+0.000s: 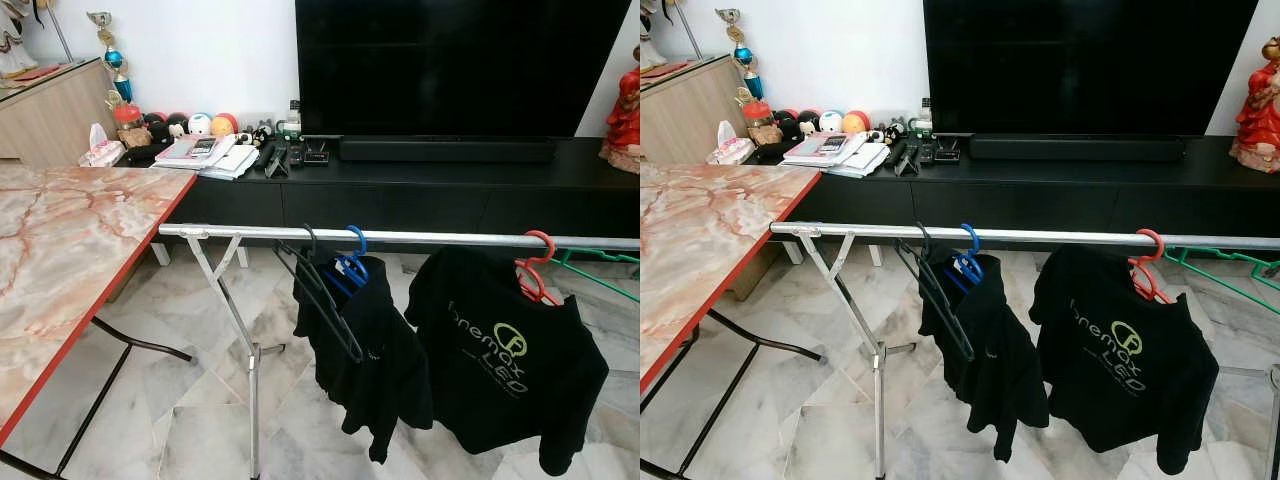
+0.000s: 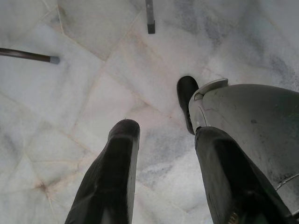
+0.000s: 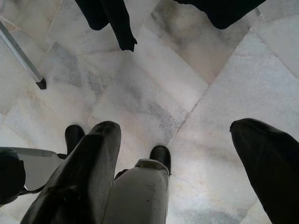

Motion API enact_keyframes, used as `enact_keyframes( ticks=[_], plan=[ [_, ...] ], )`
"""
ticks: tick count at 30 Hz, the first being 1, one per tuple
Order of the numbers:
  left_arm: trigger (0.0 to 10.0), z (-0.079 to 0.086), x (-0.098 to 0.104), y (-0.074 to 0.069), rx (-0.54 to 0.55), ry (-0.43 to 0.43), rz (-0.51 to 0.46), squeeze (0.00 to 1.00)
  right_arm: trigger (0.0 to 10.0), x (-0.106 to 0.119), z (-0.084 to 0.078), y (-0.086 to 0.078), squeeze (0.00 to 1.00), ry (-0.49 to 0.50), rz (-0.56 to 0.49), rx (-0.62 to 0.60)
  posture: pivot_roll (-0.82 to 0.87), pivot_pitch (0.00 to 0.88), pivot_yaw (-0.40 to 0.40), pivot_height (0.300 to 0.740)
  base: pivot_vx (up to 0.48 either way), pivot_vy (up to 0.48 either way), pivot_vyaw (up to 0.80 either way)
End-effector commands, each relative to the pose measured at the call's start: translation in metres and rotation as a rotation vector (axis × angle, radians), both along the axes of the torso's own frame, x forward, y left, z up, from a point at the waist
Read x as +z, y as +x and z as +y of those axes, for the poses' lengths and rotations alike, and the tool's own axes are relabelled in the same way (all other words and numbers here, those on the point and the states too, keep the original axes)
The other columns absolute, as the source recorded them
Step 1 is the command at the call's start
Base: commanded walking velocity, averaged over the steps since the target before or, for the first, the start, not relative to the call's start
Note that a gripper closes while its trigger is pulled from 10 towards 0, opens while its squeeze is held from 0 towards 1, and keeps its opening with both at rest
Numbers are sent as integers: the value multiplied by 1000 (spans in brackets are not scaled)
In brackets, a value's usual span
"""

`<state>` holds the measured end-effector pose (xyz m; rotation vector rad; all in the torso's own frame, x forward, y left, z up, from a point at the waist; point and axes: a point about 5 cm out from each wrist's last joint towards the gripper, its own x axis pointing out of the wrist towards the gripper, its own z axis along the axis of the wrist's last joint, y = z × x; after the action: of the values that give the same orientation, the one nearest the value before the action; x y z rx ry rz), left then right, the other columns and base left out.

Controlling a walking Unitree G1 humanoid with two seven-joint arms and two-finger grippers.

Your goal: Hang hanger

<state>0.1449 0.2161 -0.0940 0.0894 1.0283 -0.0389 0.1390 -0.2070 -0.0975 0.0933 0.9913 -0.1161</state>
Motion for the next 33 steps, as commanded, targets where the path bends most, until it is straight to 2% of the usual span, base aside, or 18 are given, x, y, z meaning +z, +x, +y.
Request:
enact_keyframes(
  ticks=[1, 6, 10, 33],
  plan=[
    [10000, 9, 10, 24, 134, -11, -32, 0, 10000, 9, 2, 29, 0, 35, -15, 4, 42, 0, 26, 740, 0, 0, 0],
    [10000, 13, 9, 20, 148, -11, -16, 0, 10000, 8, -3, 25, 0, 9, 7, 20, 44, 0, 15, 740, 0, 0, 0],
    [10000, 18, 10, 20, 121, 7, -1, 0, 10000, 4, -9, 13, 0, -12, 62, 12, 33, 0, 19, 740, 0, 0, 0],
    [10000, 18, 10, 20, 121, 7, -1, 0, 10000, 4, -9, 13, 0, -12, 62, 12, 33, 0, 19, 740, 0, 0, 0]
  ],
)
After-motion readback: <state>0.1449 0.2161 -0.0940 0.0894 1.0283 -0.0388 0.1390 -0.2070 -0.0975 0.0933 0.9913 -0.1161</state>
